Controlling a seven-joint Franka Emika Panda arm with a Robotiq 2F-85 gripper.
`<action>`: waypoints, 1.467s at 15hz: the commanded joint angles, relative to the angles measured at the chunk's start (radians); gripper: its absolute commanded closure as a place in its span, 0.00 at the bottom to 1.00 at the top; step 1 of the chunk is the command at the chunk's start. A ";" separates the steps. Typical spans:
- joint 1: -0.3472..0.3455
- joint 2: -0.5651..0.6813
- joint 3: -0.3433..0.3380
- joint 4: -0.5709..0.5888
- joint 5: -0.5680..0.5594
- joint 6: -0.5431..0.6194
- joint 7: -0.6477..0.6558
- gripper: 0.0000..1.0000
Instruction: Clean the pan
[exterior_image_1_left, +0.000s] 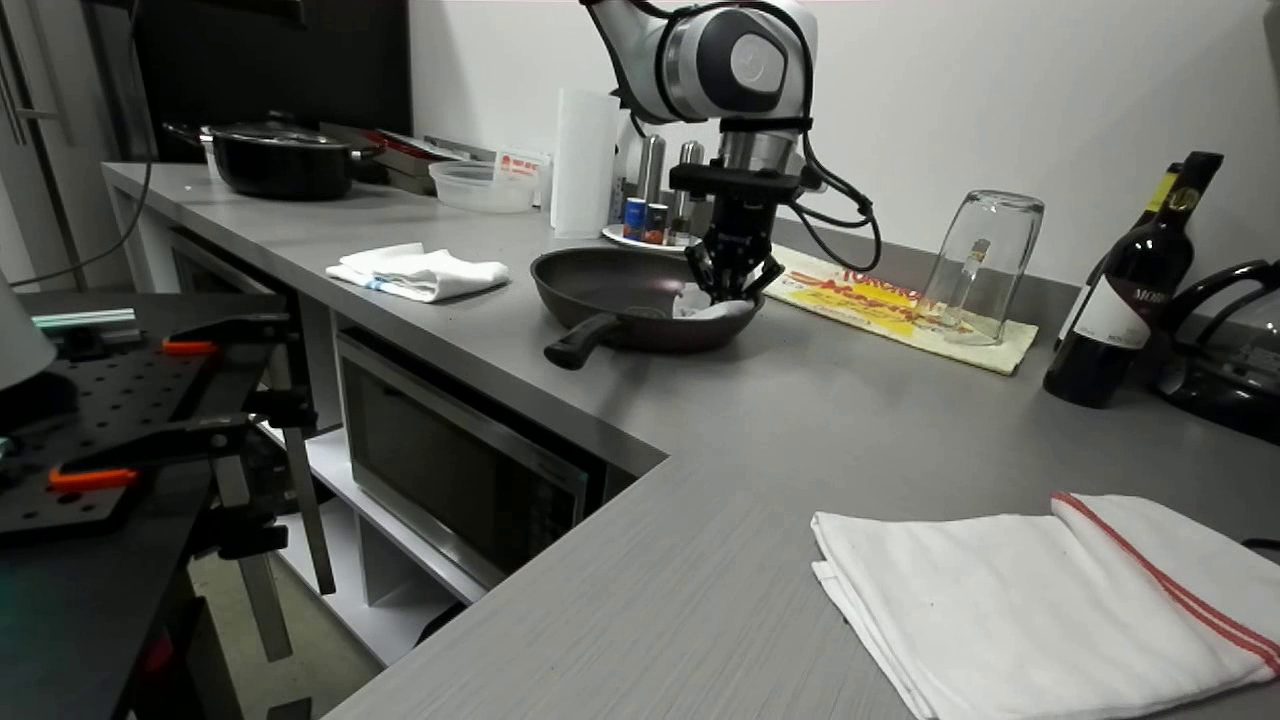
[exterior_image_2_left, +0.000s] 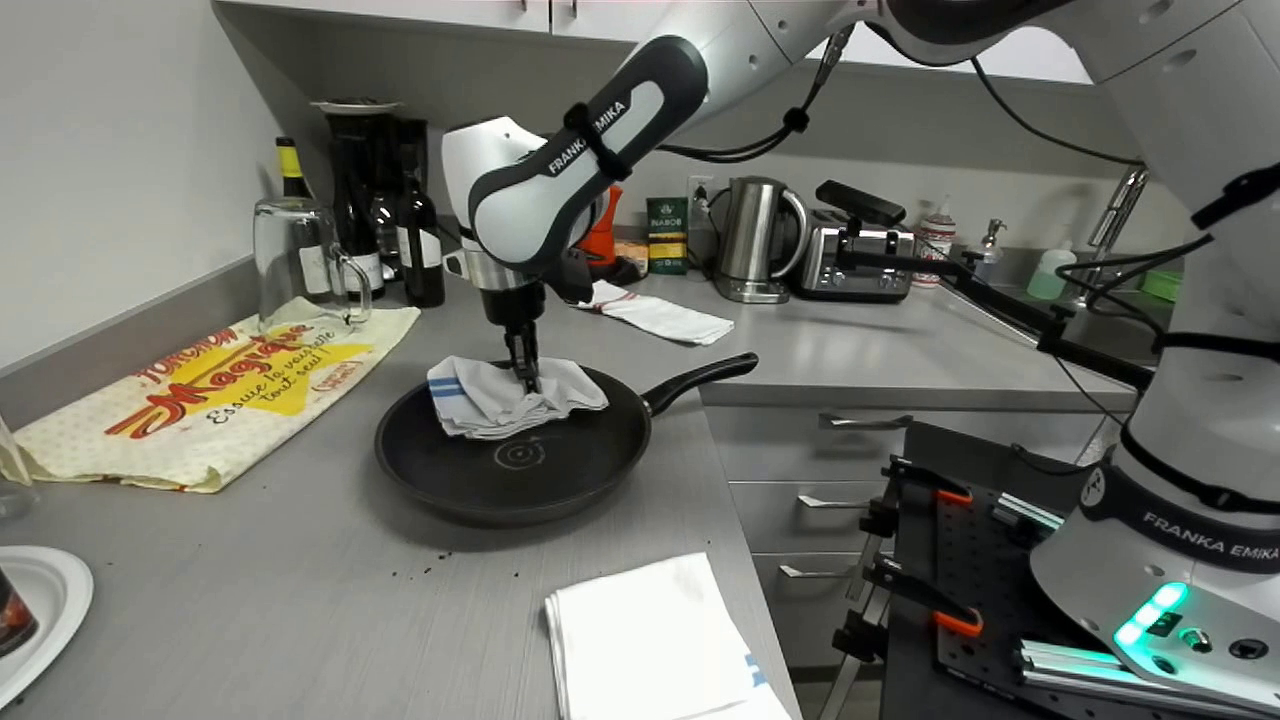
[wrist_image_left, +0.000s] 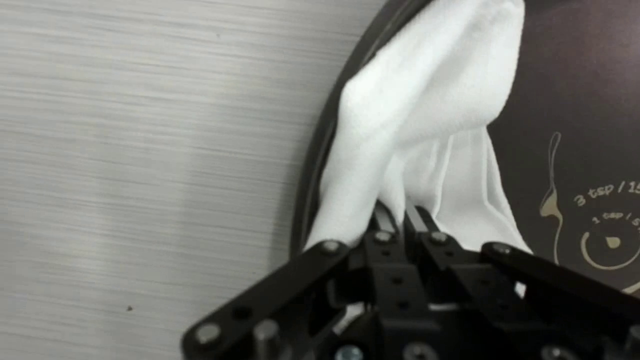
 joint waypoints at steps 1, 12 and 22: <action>0.028 -0.042 -0.018 -0.023 -0.062 0.056 0.071 0.98; 0.232 -0.215 0.014 -0.097 -0.252 0.101 0.205 0.98; 0.397 -0.123 0.196 -0.070 -0.211 -0.184 0.101 0.98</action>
